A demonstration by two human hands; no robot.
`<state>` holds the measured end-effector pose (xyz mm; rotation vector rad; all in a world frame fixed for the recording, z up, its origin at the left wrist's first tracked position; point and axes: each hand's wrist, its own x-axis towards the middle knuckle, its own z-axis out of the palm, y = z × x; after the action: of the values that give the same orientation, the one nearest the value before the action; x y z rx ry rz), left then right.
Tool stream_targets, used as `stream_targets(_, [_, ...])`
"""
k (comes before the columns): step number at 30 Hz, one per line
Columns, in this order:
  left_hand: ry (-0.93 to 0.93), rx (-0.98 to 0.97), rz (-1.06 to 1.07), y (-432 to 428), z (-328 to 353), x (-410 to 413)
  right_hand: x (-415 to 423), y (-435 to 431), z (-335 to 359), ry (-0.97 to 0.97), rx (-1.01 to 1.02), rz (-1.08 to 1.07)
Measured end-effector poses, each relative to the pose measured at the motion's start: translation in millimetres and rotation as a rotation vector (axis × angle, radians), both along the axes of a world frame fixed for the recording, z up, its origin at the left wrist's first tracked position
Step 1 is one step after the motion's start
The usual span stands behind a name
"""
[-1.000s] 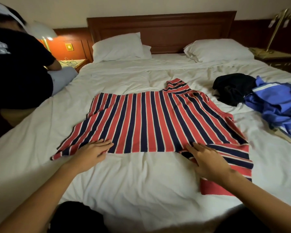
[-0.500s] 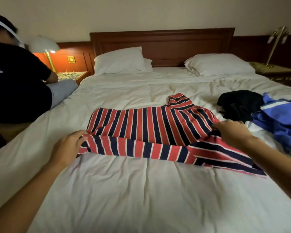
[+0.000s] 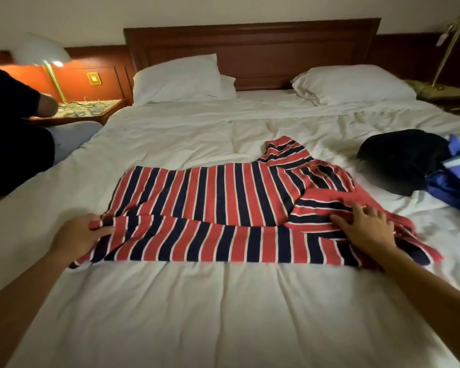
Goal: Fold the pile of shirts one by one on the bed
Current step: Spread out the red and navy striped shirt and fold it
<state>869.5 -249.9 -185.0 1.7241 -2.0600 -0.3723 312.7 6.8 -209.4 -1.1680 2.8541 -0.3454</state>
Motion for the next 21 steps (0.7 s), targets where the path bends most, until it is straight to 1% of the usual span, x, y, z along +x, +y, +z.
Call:
stream_targets(3, [0.138, -0.042, 0.050, 1, -5, -2, -12, -15, 2, -0.010, -0.006, -0.021])
stream_targets(6, [0.168, -0.074, 0.085, -2, -6, -3, -20, -36, 4, -0.022, 0.034, 0.038])
stream_targets(8, [0.121, -0.042, 0.073, -1, -4, -5, -24, -50, 6, 0.009, 0.097, 0.131])
stream_targets(9, [0.066, -0.027, 0.075, 0, -3, -7, -25, -57, 7, 0.031, 0.107, 0.176])
stream_targets(11, [-0.156, -0.067, 0.107, 2, -1, -13, -25, -69, 9, 0.088, 0.081, 0.224])
stream_targets(12, [-0.261, -0.123, 0.093, 2, 0, -18, -25, -74, 10, 0.121, 0.064, 0.236])
stream_targets(13, [-0.320, -0.180, 0.029, 3, 0, -23, -24, -78, 11, 0.149, 0.058, 0.246])
stream_targets(15, [-0.344, -0.213, -0.191, 4, -2, -37, -22, -83, 10, 0.191, 0.099, 0.264])
stream_targets(16, [-0.342, -0.189, -0.288, 4, -4, -45, -22, -84, 10, 0.206, 0.127, 0.267])
stream_targets(17, [-0.343, -0.154, -0.340, 4, -7, -53, -22, -85, 8, 0.214, 0.141, 0.266])
stream_targets(19, [-0.331, -0.117, -0.336, 4, -14, -67, -24, -87, 7, 0.227, 0.128, 0.262])
stream_targets(21, [-0.287, -0.133, -0.285, 2, -19, -76, -24, -91, 7, 0.252, 0.102, 0.271])
